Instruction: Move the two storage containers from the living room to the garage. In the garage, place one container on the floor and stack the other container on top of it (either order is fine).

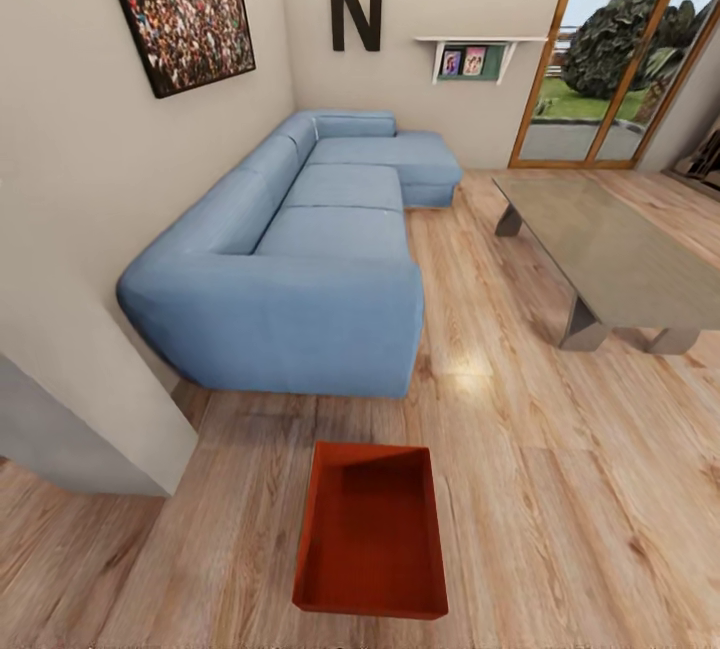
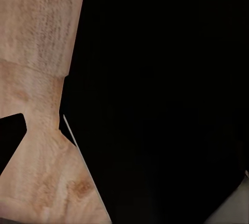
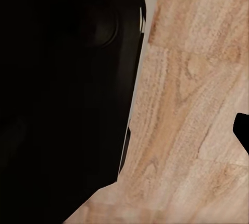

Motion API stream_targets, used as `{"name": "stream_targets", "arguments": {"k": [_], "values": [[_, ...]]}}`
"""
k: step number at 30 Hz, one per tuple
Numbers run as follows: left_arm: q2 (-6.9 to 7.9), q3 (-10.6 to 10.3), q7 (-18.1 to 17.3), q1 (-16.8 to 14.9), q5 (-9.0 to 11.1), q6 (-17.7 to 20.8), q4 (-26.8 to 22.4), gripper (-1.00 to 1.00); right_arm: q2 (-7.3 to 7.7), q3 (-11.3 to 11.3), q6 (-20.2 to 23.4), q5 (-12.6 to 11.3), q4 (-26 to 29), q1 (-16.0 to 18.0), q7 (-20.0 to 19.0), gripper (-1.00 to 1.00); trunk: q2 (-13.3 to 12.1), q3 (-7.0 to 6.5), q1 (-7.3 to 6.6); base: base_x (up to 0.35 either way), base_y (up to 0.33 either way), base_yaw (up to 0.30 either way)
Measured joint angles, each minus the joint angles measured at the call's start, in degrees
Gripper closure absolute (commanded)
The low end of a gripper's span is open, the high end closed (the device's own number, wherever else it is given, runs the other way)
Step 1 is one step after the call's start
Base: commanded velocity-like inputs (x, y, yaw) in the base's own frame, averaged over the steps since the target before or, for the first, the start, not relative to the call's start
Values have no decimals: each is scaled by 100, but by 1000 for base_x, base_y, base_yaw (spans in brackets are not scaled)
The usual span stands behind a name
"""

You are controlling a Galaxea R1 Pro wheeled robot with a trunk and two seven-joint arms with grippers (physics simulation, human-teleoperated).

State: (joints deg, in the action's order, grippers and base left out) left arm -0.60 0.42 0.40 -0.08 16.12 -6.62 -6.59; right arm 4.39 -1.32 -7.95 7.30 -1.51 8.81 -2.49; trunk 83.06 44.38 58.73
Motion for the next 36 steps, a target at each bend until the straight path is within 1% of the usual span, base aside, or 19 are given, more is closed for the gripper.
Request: {"name": "stream_targets", "arguments": {"k": [11, 17, 28, 36], "values": [[0, 0, 0, 0, 0, 0, 0, -100, -1, 1, 0, 2, 0, 0, 2, -100, 0, 100, 0, 0, 0, 0], [0, 0, 0, -2, 0, 0, -1, -100, 2, 13, -44, 18, 0, 0, 8, -100, 0, 119, 0, 0, 0, -9], [0, 0, 0, 0, 0, 1, -1, -100, 7, 16, -60, 17, 0, 0, 9, -100, 0, 122, 0, 0, 0, -189], [0, 0, 0, -1, 0, 0, 0, -100, 7, 17, -46, 18, 0, 0, 9, -100, 0, 122, 0, 0, 0, -32]]}}
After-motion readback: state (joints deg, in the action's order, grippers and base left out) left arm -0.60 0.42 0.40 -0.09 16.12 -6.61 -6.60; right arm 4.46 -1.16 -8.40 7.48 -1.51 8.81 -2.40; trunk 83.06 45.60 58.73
